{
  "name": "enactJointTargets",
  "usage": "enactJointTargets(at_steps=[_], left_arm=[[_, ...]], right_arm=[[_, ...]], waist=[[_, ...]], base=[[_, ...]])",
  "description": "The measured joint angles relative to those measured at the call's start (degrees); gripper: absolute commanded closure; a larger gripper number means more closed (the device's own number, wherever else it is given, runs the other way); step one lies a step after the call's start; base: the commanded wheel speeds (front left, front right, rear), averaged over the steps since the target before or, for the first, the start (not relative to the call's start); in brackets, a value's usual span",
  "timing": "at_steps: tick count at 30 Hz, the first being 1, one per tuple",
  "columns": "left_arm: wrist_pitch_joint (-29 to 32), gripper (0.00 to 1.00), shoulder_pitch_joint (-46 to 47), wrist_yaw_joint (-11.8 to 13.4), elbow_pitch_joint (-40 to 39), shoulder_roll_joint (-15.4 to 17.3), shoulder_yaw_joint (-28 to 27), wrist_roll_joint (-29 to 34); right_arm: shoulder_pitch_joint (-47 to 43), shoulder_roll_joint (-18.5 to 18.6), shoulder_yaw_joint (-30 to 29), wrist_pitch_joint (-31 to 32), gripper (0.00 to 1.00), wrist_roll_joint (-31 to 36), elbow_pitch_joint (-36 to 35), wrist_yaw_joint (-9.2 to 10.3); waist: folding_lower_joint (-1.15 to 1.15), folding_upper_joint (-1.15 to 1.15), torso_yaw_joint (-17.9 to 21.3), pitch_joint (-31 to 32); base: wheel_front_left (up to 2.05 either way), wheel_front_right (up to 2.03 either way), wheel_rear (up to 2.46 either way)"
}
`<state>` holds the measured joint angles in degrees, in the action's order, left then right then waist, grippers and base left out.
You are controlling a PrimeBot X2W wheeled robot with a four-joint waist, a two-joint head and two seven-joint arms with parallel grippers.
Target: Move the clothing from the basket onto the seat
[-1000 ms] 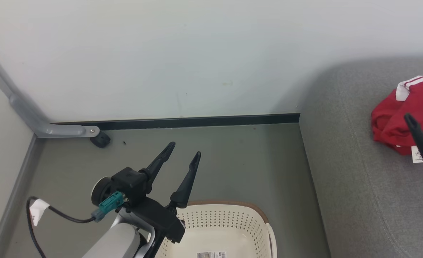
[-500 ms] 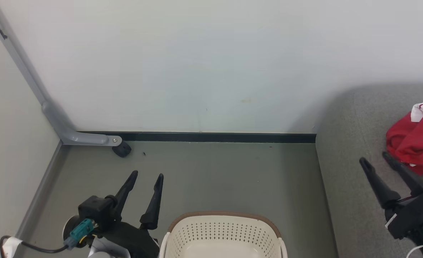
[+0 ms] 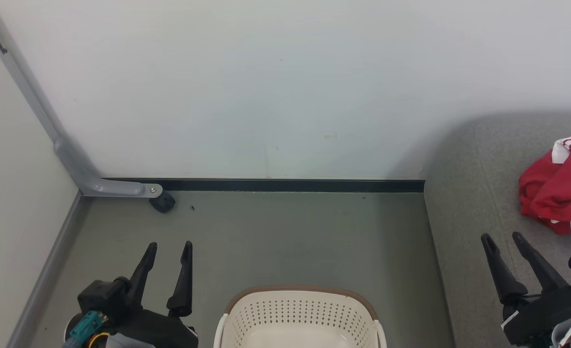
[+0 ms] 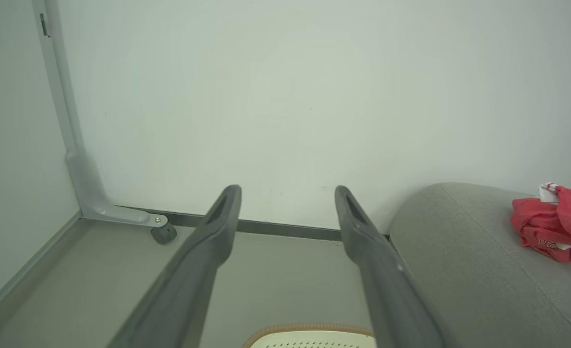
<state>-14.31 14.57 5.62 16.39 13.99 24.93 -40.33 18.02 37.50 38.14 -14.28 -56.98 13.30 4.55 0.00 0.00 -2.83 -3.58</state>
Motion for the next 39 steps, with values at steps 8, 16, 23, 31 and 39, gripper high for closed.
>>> enactJointTargets(at_steps=[8, 16, 23, 31, 39], left_arm=[[0.00, 0.00, -0.39, 0.99, -0.44, -1.36, -2.10, 3.25], [0.00, 0.00, -3.76, 1.37, -0.23, -3.25, -5.49, 5.81], [0.00, 0.00, -4.58, 1.45, -0.71, -5.08, -7.40, 9.80], [0.00, 0.00, -5.77, 1.45, -1.40, -7.22, -9.67, 12.77], [0.00, 0.00, -6.88, 1.49, -2.44, -8.29, -11.31, 14.72]], right_arm=[[-4.42, -5.22, -5.60, 0.00, 0.00, 4.12, -0.13, 0.57], [-7.13, -9.70, -9.02, 0.00, 0.00, 11.40, -1.67, 1.31], [-9.35, -12.14, -11.15, 0.00, 0.00, 19.37, -3.53, 1.72], [-10.33, -14.28, -13.91, -0.01, 0.00, 24.57, -4.79, 2.07], [-10.57, -15.67, -16.57, -0.01, 0.00, 28.04, -5.67, 2.07]], waist=[[0.00, 0.00, 0.02, -0.46], [0.00, 0.00, 0.36, 0.27], [0.00, 0.00, 0.61, 0.31], [0.00, 0.00, 0.71, 0.10], [0.00, 0.00, 0.94, -0.53]], base=[[0.00, 0.00, 0.00], [0.00, 0.00, 0.00], [0.00, 0.00, 0.00], [0.00, 0.00, 0.00], [0.00, 0.00, 0.00]])
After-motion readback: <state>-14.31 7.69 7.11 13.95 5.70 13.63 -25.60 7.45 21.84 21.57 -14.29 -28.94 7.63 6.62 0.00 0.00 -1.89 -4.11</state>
